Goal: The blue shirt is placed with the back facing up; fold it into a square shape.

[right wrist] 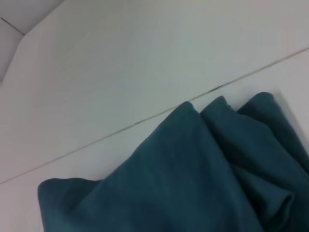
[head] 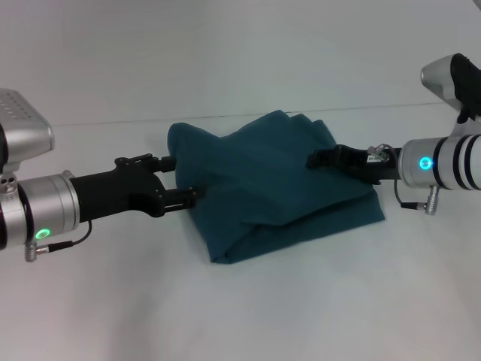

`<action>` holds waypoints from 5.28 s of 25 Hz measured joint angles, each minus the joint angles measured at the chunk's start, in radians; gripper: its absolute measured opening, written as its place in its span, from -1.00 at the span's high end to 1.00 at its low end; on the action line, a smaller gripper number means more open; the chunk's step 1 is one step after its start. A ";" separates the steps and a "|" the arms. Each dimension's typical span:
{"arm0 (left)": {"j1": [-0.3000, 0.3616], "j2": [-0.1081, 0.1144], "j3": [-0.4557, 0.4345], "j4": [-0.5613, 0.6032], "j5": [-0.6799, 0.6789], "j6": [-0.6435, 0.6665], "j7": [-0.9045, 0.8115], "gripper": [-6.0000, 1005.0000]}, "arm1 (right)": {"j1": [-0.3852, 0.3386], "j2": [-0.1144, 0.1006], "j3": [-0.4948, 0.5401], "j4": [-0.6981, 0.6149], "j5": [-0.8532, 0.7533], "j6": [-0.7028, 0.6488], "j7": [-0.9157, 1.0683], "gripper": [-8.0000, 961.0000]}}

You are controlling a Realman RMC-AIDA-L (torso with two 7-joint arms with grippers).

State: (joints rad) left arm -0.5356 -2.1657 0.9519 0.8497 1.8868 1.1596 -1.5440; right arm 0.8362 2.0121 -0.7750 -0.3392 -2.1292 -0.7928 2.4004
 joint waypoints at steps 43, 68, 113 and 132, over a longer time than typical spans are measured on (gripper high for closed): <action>-0.009 0.001 -0.004 -0.010 0.000 -0.039 -0.045 -0.57 | -0.148 0.056 0.008 -0.194 0.490 -0.192 -0.540 0.96; -0.034 0.001 0.005 -0.061 0.003 -0.079 -0.075 -0.57 | -0.276 0.048 0.012 -0.077 0.466 0.020 -0.628 0.96; -0.032 -0.003 -0.002 -0.171 -0.022 -0.117 -0.124 -0.58 | -0.167 0.039 -0.038 -0.187 0.051 -0.088 -0.636 0.98; -0.032 0.003 -0.006 -0.175 -0.013 -0.126 -0.120 -0.58 | -0.118 0.076 -0.072 -0.157 0.330 0.034 -0.840 0.99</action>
State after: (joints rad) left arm -0.5680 -2.1630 0.9463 0.6749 1.8738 1.0339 -1.6642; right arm 0.7179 2.0883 -0.8470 -0.4964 -1.7988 -0.7587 1.5607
